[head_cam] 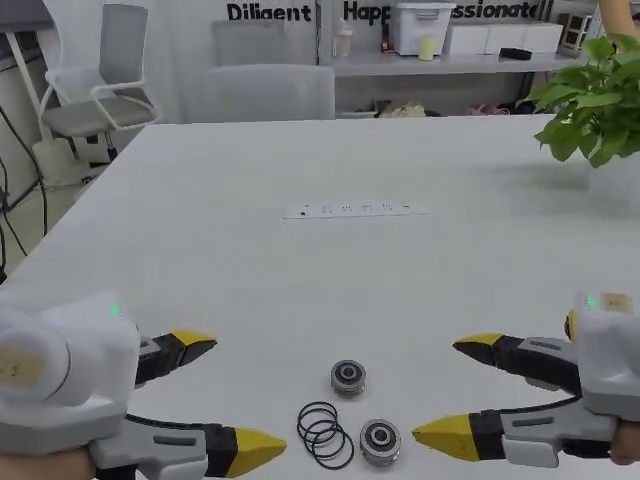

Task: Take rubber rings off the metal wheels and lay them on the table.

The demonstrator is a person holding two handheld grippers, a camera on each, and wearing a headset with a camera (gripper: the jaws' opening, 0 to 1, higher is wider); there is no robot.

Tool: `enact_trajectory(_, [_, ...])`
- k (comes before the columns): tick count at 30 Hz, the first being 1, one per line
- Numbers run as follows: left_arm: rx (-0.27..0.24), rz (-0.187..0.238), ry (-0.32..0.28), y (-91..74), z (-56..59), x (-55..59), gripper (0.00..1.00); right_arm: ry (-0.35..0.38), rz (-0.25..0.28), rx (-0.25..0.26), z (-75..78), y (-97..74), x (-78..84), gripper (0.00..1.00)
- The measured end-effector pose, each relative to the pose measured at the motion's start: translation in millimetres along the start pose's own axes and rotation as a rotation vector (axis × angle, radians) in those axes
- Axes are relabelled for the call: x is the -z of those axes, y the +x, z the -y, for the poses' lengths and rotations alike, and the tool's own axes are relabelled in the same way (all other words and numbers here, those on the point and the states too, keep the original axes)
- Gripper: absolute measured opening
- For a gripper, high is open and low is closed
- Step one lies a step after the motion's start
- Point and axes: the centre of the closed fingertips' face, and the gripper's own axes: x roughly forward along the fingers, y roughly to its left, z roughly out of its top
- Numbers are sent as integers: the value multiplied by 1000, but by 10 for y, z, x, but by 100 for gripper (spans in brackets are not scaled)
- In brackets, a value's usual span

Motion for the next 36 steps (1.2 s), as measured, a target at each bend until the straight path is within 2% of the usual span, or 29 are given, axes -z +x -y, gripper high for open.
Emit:
enact_trajectory(8, [-27,20,-14,-103,16,-18,78,11,-6,54,-18,-142,47,85])
enact_trajectory(14, [-41,7,-2,-134,29,47,78,15,13,79,-54,-219,36,87])
enact_trajectory(22, [-41,-2,-12,-173,85,102,78,26,13,96,-113,-270,41,89])
enact_trajectory(28, [-51,10,-22,-229,91,77,78,4,0,95,-195,-276,34,89])
enact_trajectory(32, [-59,4,-14,-255,113,111,78,-11,2,97,-230,-285,16,89])
enact_trajectory(36, [-69,-1,-25,-239,116,146,77,-18,-30,100,-229,-259,117,88])
